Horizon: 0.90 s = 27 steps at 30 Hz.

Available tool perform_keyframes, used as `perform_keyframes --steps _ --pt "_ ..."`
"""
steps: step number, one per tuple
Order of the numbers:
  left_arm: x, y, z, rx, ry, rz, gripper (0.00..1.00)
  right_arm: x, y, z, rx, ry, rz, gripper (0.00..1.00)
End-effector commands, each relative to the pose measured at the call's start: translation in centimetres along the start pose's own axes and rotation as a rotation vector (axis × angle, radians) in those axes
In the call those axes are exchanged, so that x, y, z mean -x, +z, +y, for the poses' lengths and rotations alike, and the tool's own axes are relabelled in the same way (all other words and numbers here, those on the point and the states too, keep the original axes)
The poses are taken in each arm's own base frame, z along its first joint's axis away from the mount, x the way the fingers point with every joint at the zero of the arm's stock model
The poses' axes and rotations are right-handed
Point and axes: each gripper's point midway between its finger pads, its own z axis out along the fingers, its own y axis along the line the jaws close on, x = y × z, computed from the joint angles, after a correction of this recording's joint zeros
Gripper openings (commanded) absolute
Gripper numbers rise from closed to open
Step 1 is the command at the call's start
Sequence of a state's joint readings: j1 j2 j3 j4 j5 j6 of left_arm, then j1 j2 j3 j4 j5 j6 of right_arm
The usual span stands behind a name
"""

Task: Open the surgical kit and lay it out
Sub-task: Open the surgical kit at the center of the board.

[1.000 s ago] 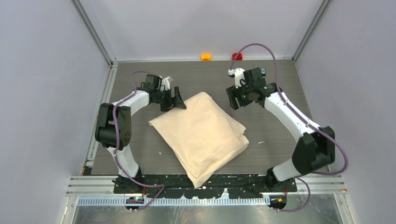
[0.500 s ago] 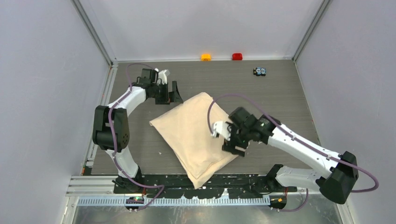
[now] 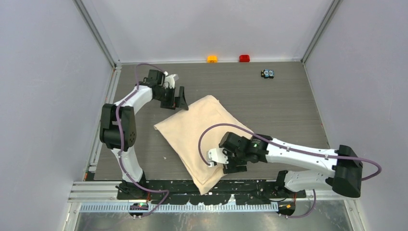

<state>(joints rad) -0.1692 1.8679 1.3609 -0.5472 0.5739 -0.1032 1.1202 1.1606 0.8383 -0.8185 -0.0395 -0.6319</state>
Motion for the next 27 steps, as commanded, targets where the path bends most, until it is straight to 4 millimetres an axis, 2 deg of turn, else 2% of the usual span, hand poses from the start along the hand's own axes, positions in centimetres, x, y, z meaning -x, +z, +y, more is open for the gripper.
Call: perform_keyframes --steps 1,6,11,16,20,22,25,27 --pt "0.1 -0.4 -1.3 -0.072 0.029 -0.001 1.00 -1.0 1.6 -3.2 -0.160 -0.036 0.077 0.74" --pt "-0.2 -0.7 -1.2 -0.057 0.030 -0.014 1.00 -2.2 1.8 -6.6 -0.232 0.060 0.102 0.72" --pt "-1.3 -0.9 -1.3 -0.053 0.020 -0.016 1.00 -5.0 1.9 -11.5 -0.279 0.196 0.143 0.70" --pt "-1.7 -0.7 -1.6 -0.071 -0.011 -0.023 1.00 -8.0 1.6 -18.6 -0.374 0.332 0.179 0.68" --pt "-1.2 -0.9 -2.1 -0.085 -0.046 -0.053 1.00 -11.1 1.5 -25.8 -0.470 0.443 0.223 0.68" --pt "-0.7 -1.0 -2.4 -0.090 -0.065 -0.076 1.00 -11.9 0.9 -29.7 -0.529 0.487 0.224 0.68" --pt "-0.4 -1.3 -2.7 -0.097 -0.087 -0.102 1.00 -13.8 0.8 -33.3 -0.591 0.542 0.250 0.69" --pt "-0.5 -1.4 -3.0 -0.107 -0.099 -0.111 1.00 -14.8 -0.2 -34.9 -0.648 0.575 0.254 0.70"
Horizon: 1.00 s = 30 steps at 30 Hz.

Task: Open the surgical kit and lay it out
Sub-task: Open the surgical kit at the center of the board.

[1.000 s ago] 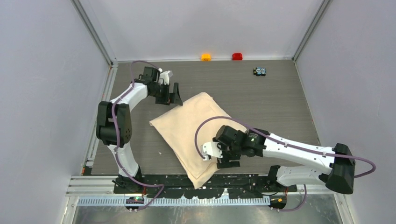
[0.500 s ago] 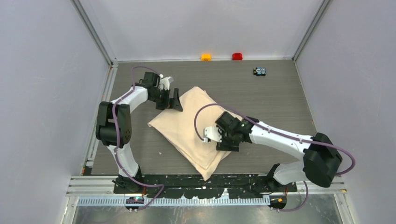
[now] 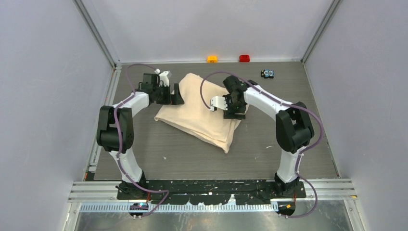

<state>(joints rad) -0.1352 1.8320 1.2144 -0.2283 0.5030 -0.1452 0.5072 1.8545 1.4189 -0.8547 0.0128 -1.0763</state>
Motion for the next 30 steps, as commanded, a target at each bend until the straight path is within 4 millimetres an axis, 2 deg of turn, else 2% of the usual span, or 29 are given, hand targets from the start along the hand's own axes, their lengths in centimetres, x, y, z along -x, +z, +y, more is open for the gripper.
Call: perform_keyframes --steps 1,5,8,11,14,19,23,27,30 --pt "-2.3 -3.2 -6.2 -0.170 -0.159 0.087 1.00 -4.2 -1.8 -14.1 -0.525 0.533 -0.028 0.71" --pt "-2.7 -3.6 -6.8 -0.194 -0.175 0.071 1.00 -7.0 -4.3 -15.7 -0.631 0.576 0.014 0.74" --pt "-3.0 -3.8 -7.1 -0.209 -0.185 0.074 1.00 -9.3 -6.6 -15.9 -0.685 0.595 0.039 0.76" --pt "-3.1 -3.9 -7.1 -0.210 -0.179 0.071 1.00 -10.6 -8.5 -14.5 -0.707 0.592 0.050 0.79" --pt "-2.7 -4.0 -7.1 -0.203 -0.164 0.050 1.00 -10.6 -10.2 -11.4 -0.680 0.581 0.008 0.81" --pt "-1.9 -4.4 -7.2 -0.192 -0.152 0.029 1.00 -9.2 -12.0 -5.6 -0.558 0.620 -0.102 0.83" --pt "-1.6 -4.8 -7.2 -0.180 -0.138 0.014 1.00 -6.7 -12.8 -1.3 -0.423 0.686 -0.260 0.84" --pt "-1.6 -5.4 -6.9 -0.150 -0.095 -0.010 1.00 -3.4 -11.8 2.9 -0.239 0.725 -0.392 0.85" --pt "-1.7 -5.7 -6.2 -0.113 -0.033 -0.030 1.00 -1.7 -9.8 4.7 -0.215 0.667 -0.383 0.85"
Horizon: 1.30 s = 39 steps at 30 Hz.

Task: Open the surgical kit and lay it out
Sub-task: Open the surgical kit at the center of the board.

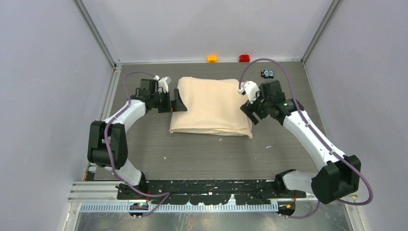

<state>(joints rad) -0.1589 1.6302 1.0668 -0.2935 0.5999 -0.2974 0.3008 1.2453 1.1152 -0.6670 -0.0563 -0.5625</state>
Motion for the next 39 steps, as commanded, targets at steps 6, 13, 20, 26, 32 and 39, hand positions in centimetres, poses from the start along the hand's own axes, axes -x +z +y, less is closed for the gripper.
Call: perform_keyframes --steps 6,13,20,26,32,39 --pt "0.8 -1.8 0.2 0.068 0.179 -0.060 1.00 -0.9 4.2 9.9 0.139 -0.181 0.067 0.85" --pt "-0.5 -0.4 0.8 0.045 0.129 -0.001 1.00 -0.8 7.7 10.5 0.090 -0.320 0.152 0.80" --pt "-0.9 0.8 0.9 0.038 0.122 0.024 1.00 0.1 10.2 7.7 0.011 -0.340 0.198 0.74" --pt "0.2 1.9 1.6 0.059 0.101 0.025 0.99 2.3 11.1 6.5 -0.016 -0.297 0.172 0.72" --pt "2.7 3.3 2.2 0.081 0.101 0.022 0.95 3.5 11.9 6.8 0.003 -0.256 0.159 0.72" --pt "5.5 5.1 3.2 0.107 0.113 0.012 0.92 4.9 11.7 6.8 0.002 -0.193 0.126 0.73"
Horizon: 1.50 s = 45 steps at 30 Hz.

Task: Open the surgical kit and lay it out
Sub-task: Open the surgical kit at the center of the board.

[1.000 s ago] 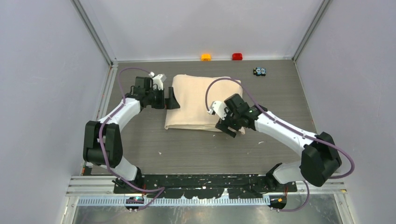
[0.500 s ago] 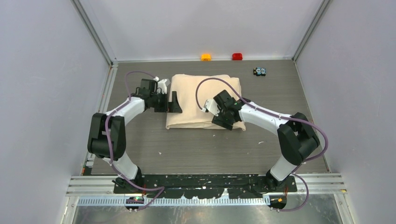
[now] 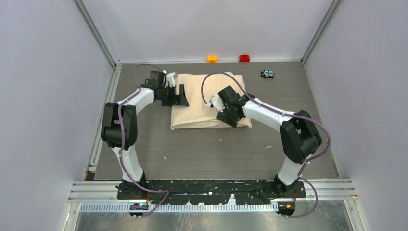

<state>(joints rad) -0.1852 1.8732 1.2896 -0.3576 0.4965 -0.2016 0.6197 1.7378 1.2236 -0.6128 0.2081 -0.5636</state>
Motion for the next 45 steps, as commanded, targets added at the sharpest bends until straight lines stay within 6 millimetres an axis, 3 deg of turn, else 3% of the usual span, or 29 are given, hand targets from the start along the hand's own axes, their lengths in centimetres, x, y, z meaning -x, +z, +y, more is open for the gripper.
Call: perform_keyframes --steps 1,4,7,12,16,19,28,33,38,45 --pt "3.6 0.7 0.1 0.010 0.040 -0.054 0.92 4.8 -2.0 -3.4 -0.109 0.109 -0.172 0.74" --pt "4.7 0.9 0.0 0.008 0.035 -0.053 0.92 4.8 -3.2 -4.5 -0.147 0.142 -0.185 0.76" --pt "6.3 0.0 -0.6 0.011 0.064 -0.089 0.96 4.4 -5.1 -5.6 -0.165 0.182 -0.215 0.79" --pt "10.6 -4.2 -2.1 0.061 0.192 -0.231 1.00 2.9 -9.5 -6.8 -0.150 0.274 -0.293 0.81" --pt "13.4 -7.6 -4.9 0.060 0.299 -0.344 1.00 0.7 -12.1 -6.5 -0.109 0.346 -0.331 0.81" --pt "13.4 -8.1 -8.0 0.038 0.411 -0.354 1.00 -1.4 -13.4 -6.5 -0.101 0.414 -0.347 0.81" --pt "5.0 -1.7 -21.6 -0.127 0.894 -0.177 0.96 -6.9 -16.2 -6.7 -0.164 0.631 -0.391 0.79" --pt "1.1 2.6 -27.0 -0.161 1.011 -0.088 0.85 -9.9 -16.3 -8.3 -0.229 0.841 -0.368 0.79" --pt "-1.6 5.4 -30.2 -0.179 1.057 -0.004 0.80 -12.3 -15.4 -8.7 -0.231 0.959 -0.342 0.76" --pt "-2.6 8.6 -30.0 -0.139 1.066 0.035 0.73 -13.5 -15.0 -8.6 -0.221 0.995 -0.339 0.75"
